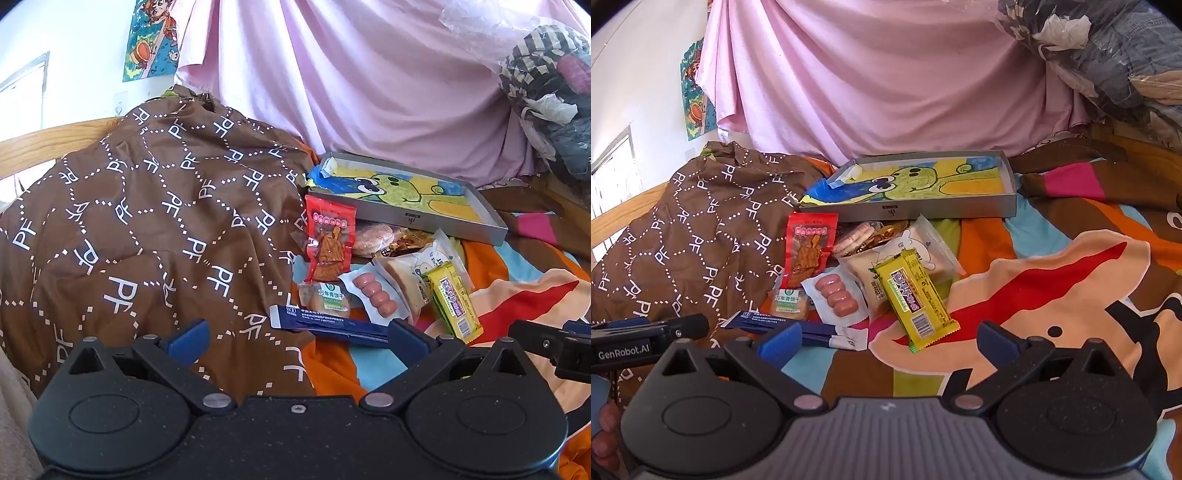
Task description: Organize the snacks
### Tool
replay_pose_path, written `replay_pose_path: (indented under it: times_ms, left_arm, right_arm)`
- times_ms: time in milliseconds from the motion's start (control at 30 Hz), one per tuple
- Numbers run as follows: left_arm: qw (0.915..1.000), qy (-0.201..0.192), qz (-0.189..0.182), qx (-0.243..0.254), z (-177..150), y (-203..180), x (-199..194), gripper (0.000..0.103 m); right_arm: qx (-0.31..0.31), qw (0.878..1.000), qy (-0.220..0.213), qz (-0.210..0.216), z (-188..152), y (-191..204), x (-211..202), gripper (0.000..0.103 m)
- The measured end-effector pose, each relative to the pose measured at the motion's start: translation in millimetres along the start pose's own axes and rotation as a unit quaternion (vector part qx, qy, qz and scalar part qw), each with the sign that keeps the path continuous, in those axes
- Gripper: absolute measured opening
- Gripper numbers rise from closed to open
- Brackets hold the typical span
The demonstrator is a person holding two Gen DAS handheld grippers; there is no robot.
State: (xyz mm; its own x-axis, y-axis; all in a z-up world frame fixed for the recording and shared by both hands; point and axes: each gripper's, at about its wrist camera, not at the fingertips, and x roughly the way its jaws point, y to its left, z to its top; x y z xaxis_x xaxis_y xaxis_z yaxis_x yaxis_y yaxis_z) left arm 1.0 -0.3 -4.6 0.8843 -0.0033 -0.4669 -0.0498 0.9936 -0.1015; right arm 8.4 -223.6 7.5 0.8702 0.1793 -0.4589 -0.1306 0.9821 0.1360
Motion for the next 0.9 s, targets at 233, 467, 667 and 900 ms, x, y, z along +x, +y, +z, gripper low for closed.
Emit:
replay_pose_path:
  times_ms: [233, 467, 667, 900]
  left_arm:
    - [1.0, 0.0, 0.0, 0.0, -0.3, -0.1, 0.3, 0.102]
    - [1.0, 0.001, 0.0, 0.0, -0.1, -0.3, 0.3, 0.102]
    - [1.0, 0.001, 0.0, -0.001, 0.1, -0.4, 0.4, 0.102]
    - [1.0, 0.001, 0.0, 0.0, -0.1, -0.9, 0.5, 0.102]
  right_arm:
    - [0.0, 1.0, 0.001, 0.0, -0.1, -1.7, 1.5, 0.103]
    - [0.001, 1.0, 0.002, 0.0, 0.0, -1.6, 1.5, 0.103]
    - [0.001, 1.0, 0.002, 0.0, 0.1, -1.6, 1.5, 0.103]
    - [0.001, 1.0, 0.002, 0.0, -0.3, -1.8, 1.5, 0.103]
